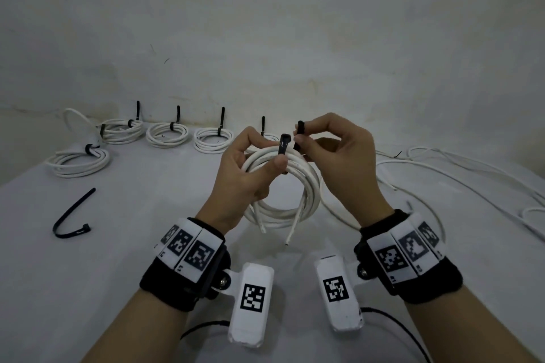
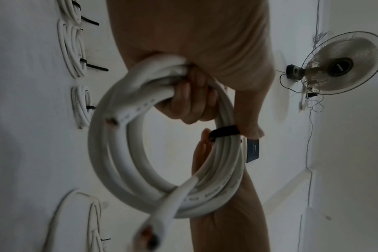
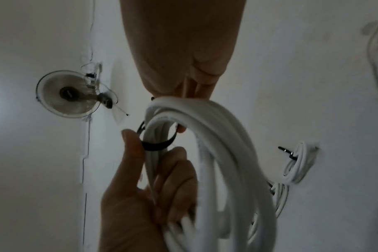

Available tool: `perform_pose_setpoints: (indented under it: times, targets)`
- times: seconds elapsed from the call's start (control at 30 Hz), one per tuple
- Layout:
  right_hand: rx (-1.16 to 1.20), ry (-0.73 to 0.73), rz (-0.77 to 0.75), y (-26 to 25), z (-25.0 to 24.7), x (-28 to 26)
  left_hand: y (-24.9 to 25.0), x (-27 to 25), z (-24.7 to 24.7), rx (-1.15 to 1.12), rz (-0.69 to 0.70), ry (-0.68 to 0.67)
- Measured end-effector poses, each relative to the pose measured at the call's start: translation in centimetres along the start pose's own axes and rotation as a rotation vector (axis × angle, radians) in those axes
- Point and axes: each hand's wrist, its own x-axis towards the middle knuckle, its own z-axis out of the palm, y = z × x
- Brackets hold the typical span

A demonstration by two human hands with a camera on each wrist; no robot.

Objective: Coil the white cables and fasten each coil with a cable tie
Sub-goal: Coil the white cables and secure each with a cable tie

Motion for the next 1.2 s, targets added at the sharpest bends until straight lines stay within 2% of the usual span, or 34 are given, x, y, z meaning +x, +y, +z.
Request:
perform_pose_setpoints:
  times: [0.17,0.5,0.67,0.87,0.97,1.2]
  targets:
    - [-0.172,-0.061,-0.177,0.8,-0.2,0.1,0.4,0.0,-0.1,-0.017,0.038,0.028]
    - [-0.21,-0.14,-0.242,0.7,-0.5,0.7,0.7,0.1,0.1,-0.019,0.014,0.099]
    - [-0.375,-0.235,-0.497,0.2,-1.0,1.4,0.7,0.0,0.2,-0.008,0.0,0.095]
    - [-0.514,-0.275,-0.663,-0.4,-1.2,1.5,0.9,0.1,0.2,0.006,-0.004,0.1]
    - [-0.532,-0.265,-0.671,-0.5,-1.3,1.5,0.8,0.1,0.3,-0.001,0.002,0.1]
    - [-0.438,-0.278,-0.57,-0.5,-1.8,1.5,0.8,0.1,0.5,0.008,0.005,0.086]
